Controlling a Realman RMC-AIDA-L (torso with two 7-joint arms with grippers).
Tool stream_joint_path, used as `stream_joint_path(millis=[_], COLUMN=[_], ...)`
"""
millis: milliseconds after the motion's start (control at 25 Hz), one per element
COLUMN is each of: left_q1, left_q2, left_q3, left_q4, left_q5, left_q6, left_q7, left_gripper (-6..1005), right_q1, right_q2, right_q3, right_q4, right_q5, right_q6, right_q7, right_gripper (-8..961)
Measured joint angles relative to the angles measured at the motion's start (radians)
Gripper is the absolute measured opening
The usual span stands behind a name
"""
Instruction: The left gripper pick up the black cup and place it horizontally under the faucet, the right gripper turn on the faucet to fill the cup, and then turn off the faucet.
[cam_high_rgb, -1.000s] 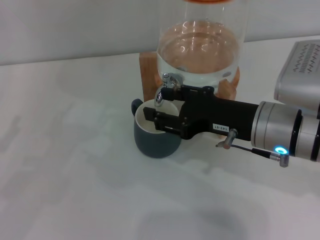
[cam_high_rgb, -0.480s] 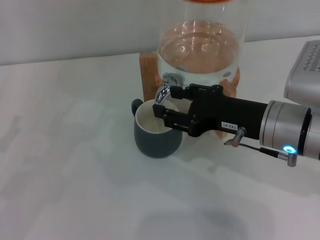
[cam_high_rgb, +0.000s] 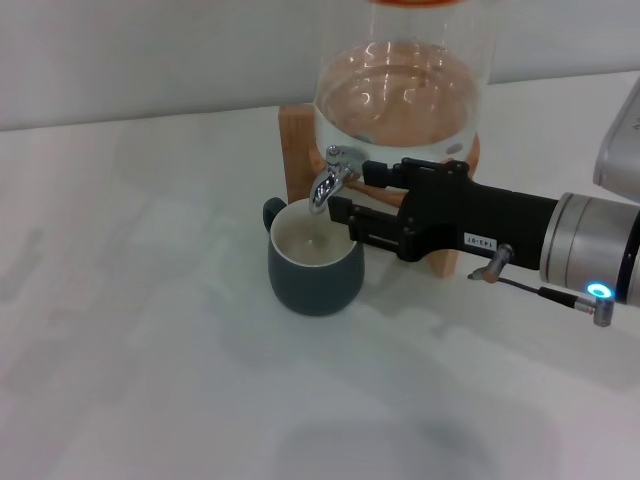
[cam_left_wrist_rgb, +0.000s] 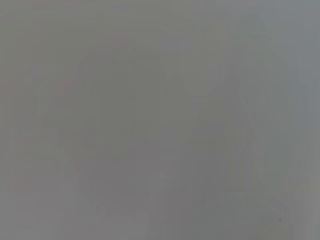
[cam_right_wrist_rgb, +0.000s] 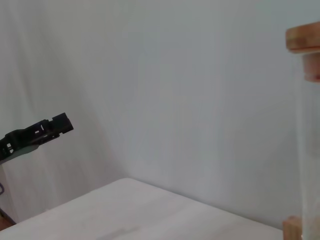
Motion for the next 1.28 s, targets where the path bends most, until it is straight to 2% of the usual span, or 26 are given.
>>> stream_joint_path(millis=[400, 720, 1040, 1280], left_q1=[0.001, -0.001, -0.002, 0.002], left_q2=[0.000, 0.000, 0.000, 0.000], left_q3=[0.000, -0.023, -0.023, -0.023], left_q4=[0.000, -0.001, -0.002, -0.009], left_q5=[0.000, 0.005, 0.007, 0.008], left_q6=[0.007, 0.009, 0.008, 0.008], left_q7=[0.000, 0.000, 0.000, -0.001], left_gripper=[824, 824, 824, 824], right_q1=[0.001, 0.006, -0.030, -0.082], right_q2=[0.000, -0.001, -0.001, 0.001], right_q3=[0.008, 0.038, 0.131, 0.316], right_q4=[0.005, -0.013, -0.010, 0.013], right_q5=[0.013, 0.033, 0.089, 0.110], right_q6=[0.012, 0.139, 0.232, 0.335], right_q7=[-0.005, 0.000, -0.006, -0.005], right_gripper=[619, 621, 622, 623])
